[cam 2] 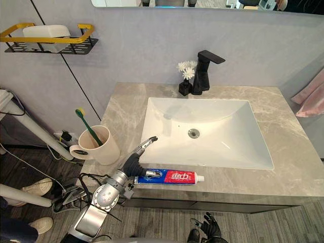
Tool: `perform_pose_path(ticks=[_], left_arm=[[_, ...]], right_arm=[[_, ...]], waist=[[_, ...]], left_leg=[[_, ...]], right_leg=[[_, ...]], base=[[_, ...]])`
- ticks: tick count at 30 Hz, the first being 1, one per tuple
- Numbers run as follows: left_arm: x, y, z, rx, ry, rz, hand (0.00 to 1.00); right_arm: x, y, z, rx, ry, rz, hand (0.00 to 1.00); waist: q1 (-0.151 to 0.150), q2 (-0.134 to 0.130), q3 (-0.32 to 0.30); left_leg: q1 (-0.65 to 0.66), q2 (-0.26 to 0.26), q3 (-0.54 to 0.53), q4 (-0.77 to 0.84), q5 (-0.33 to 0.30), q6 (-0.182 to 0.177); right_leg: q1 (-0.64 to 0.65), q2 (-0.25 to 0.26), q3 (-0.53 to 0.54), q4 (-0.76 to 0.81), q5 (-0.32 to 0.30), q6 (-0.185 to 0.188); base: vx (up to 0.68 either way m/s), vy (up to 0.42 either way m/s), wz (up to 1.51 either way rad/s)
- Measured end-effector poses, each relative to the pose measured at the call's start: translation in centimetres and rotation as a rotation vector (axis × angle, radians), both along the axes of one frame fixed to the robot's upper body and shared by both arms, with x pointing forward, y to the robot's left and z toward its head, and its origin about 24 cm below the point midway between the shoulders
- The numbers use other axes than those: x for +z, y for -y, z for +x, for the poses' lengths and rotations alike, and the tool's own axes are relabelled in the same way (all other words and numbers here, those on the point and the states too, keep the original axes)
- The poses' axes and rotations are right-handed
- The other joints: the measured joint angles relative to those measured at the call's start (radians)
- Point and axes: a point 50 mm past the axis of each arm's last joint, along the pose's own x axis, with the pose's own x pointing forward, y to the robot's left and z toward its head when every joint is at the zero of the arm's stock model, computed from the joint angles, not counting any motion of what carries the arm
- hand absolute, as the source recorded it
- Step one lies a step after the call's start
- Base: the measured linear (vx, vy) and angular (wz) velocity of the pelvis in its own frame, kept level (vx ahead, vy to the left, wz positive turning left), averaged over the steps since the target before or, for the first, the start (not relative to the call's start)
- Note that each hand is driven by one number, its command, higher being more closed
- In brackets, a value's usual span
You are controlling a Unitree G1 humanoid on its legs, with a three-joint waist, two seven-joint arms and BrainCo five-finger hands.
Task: Organize washtable
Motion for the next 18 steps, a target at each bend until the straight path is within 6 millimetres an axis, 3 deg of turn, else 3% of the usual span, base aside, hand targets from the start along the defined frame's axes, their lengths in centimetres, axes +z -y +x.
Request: perform_pose_path(ticks=[12, 15, 18], left_arm=[[-0.2, -0.2, -0.1, -0.020, -0.021, 0.007, 0.00], [0.3, -0.1, -0.1, -0.023, 0.000, 0.003, 0.00], [2.1, -0.3, -0.2, -0.034, 0.077, -0.003, 0.00]], right_arm=[[0.1, -0.4, 0.2, 0.031, 0.003, 0.002, 0.00], [0.0, -0.5, 0.2, 0.036, 0.003, 0.008, 0.00], [0.0, -0.5, 0.1, 0.040, 0.003, 0.014, 0.00]], waist=[[-0.001, -0.007, -0.004], [0.000, -0.011, -0.002], [0.001, -0.013, -0.003]], left_leg=[[0.013, -0.001, 0.002, -0.014, 0.003, -0.002], [0.009, -0.001, 0.000, -0.012, 0.003, -0.002], [-0.001, -0.001, -0.003, -0.003, 0.002, -0.003]], right_leg=[[0.003, 0.001, 0.009, -0.001, 0.003, 0.002], [0.001, 0.001, 0.007, -0.001, 0.003, 0.002], [-0.001, 0.000, 0.004, -0.001, 0.003, 0.002]], base=[[-0.01, -0.002, -0.02], [0.00, -0.001, 0.01], [-0.01, -0.006, 0.04]])
